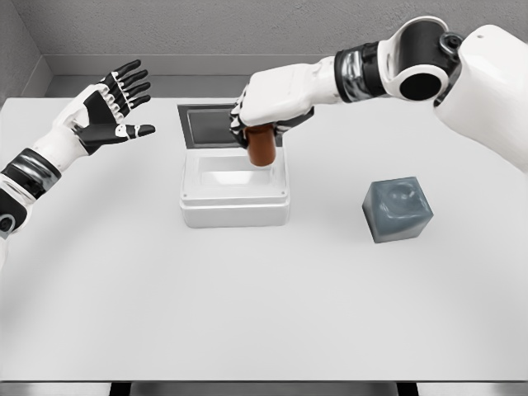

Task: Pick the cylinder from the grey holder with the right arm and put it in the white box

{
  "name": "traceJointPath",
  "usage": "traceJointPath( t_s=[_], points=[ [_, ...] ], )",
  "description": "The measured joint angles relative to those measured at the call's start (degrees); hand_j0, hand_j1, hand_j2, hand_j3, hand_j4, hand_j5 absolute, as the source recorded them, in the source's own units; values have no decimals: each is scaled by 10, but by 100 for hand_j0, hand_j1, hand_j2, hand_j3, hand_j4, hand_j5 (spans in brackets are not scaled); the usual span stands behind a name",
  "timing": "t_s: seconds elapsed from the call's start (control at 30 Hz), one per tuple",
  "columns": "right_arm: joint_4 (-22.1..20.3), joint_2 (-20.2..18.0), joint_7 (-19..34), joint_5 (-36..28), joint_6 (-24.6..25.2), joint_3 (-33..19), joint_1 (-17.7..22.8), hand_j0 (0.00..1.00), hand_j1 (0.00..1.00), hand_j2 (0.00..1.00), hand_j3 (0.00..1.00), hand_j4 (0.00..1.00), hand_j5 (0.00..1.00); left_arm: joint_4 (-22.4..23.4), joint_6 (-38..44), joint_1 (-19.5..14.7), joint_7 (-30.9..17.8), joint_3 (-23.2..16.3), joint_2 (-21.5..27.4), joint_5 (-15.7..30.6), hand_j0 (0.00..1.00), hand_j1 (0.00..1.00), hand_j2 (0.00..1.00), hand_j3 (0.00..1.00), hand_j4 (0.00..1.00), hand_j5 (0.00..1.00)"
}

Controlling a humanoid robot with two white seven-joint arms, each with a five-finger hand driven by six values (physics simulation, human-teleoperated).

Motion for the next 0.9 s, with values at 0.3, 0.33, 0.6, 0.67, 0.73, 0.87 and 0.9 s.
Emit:
traceJointPath(
  t_s=[0.3,0.33,0.6,0.67,0.73,0.87,0.9],
  points=[
    [32,12,0,2,0,1,0,60,60,60,60,60,60,0,0,-1,0,1,1,0,100,100,100,100,100,100],
    [33,13,0,2,0,1,0,94,94,94,94,94,94,0,0,-1,0,1,2,0,100,100,100,100,100,100],
    [29,14,0,3,0,-3,-4,100,100,100,100,100,100,0,0,0,0,1,2,0,100,100,100,100,100,100],
    [24,13,0,3,0,-4,-5,100,100,100,100,100,100,0,0,0,0,1,2,0,100,100,100,100,100,100],
    [13,11,0,3,0,-5,-5,100,100,100,100,100,100,0,0,0,0,1,2,0,100,100,100,100,100,100],
    [-19,-10,0,-1,0,-7,-3,100,100,100,100,100,100,-2,0,0,0,0,1,0,100,100,100,100,100,100],
    [-40,-29,0,-4,0,-16,5,100,100,100,100,100,100,-2,0,0,0,0,0,0,100,100,100,100,100,100]
  ],
)
